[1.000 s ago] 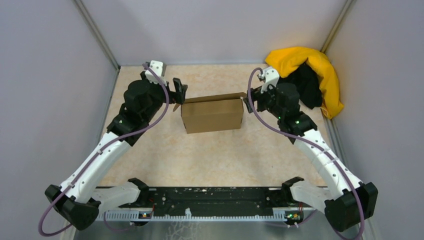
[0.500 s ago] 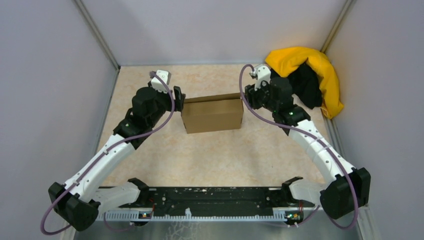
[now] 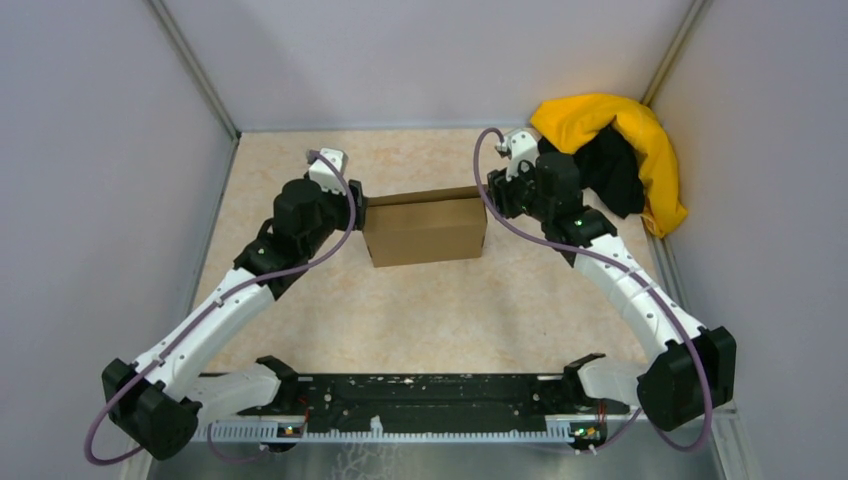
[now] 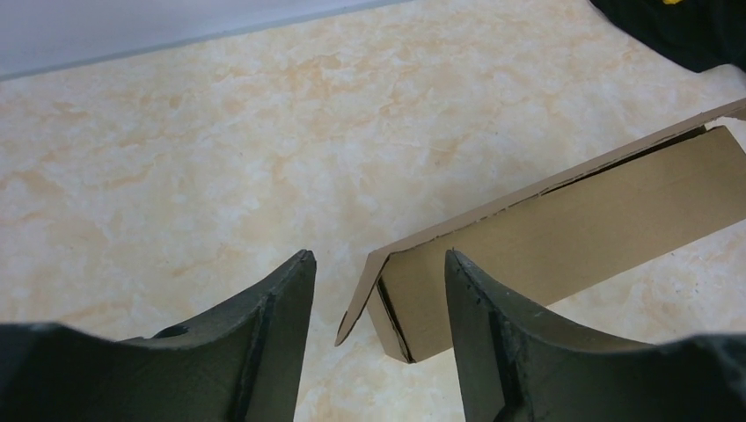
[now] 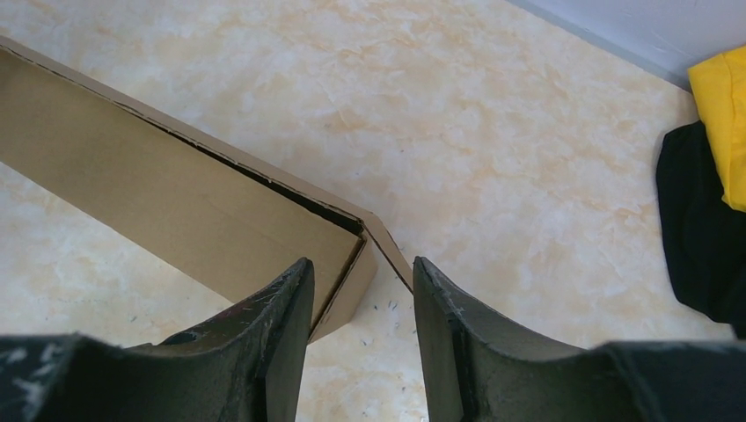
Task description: Fold the paper box
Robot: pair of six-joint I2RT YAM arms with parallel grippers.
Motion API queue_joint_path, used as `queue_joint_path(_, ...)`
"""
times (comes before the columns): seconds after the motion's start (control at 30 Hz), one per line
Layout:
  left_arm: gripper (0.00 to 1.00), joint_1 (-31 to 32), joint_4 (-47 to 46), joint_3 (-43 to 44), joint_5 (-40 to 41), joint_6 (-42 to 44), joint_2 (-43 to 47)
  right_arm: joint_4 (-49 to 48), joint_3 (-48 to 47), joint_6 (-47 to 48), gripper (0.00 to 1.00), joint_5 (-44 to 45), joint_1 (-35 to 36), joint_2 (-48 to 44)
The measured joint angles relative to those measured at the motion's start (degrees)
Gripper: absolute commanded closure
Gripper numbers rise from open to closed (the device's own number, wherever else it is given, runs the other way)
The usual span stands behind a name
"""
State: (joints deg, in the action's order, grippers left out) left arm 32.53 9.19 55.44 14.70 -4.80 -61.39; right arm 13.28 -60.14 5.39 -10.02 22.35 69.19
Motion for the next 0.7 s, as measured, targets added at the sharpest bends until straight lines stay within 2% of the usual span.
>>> queue_joint_path(0.07,0.31,0.0,0.55,-0.61,-0.26,-0.44,0.07,0.02,0.0,0.0,0.56,-0.2,-0.02,0.0)
queue_joint_path(0.17,0.33,0.0,1.62,-0.68,-0.33,-1.01,0.2,0.02,0.0,0.0,0.57,-0.37,-0.13,0.0)
queue_joint_path(0.3,0.36,0.0,2.56,-0.74,-0.33,-1.38,1.29,-0.04,0.0,-0.04,0.6,-0.48,-0.83,0.0)
queue_joint_path(0.53,0.47,0.0,3.76,-0.74,0.11,-1.38,1.86,-0.42,0.0,-0.79,0.62,-0.94,-2.86,0.0)
queue_joint_path(0.7,0.49,0.0,4.09,-0.74,0.17,-1.38,1.51,-0.44,0.0,-1.2,0.64,-1.7,-3.48,-0.02)
